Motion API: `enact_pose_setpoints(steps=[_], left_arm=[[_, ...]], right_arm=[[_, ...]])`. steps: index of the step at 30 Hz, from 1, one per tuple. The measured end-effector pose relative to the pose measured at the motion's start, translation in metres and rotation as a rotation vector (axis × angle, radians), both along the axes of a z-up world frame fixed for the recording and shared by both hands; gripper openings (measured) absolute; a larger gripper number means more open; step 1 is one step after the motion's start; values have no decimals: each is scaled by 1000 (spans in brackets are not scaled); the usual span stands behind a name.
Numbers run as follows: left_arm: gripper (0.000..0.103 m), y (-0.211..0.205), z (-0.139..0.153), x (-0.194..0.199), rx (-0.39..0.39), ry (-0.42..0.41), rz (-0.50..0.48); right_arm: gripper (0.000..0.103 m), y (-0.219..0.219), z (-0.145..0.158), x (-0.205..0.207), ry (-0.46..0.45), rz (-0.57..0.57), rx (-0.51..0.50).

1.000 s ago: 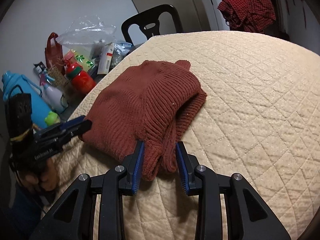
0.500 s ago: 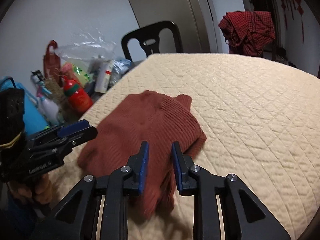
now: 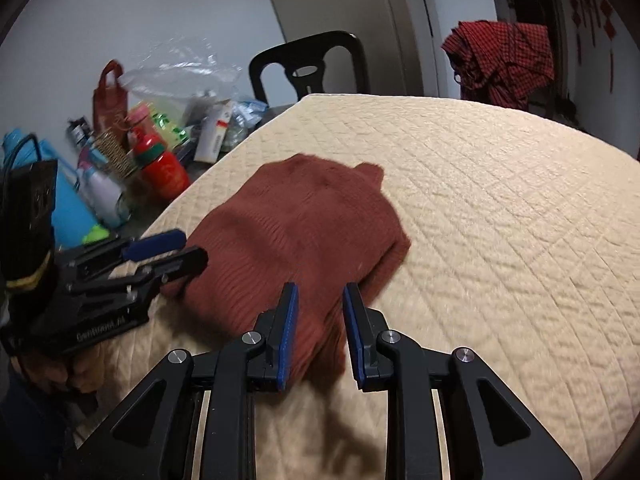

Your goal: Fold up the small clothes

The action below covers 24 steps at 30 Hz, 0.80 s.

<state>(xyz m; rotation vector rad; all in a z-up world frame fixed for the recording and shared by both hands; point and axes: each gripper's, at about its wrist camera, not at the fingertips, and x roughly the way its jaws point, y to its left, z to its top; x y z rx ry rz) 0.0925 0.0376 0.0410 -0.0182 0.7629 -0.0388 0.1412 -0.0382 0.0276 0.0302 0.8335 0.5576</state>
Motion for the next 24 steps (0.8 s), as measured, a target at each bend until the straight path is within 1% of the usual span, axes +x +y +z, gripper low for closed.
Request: enact_pose_setpoints(steps=[2,3,5,7,9,15,19,24], left_arm=[[43,-1,-1,-7,-4,-3,4],[43,-4,-5,-10,7,-2,7],[43,-7,-12,-11,29,2,5],[43,-8,-13,-10,41,-4,7],[43,-8,-12,-9,44,-2,7],[43,-6,-8,-17,31,10,23],[43,-5,-6,-27,19,16,31],[43,-6,-5,-41,15,27,38]], right_arm=[[22,2,-2,-9,-7,18,-4],[21,4,-6,-12,-4,29,-18],[18,6,-17,-7,18,29,-40],[18,4,-22,-2,35,21,-20],[18,1,-21,0,41,17,-4],[18,-3,-13,-14,34,28,-12],[18,-10,-11,-26,43,30,-43],[19,-23,-8,-45,29,20,-85]])
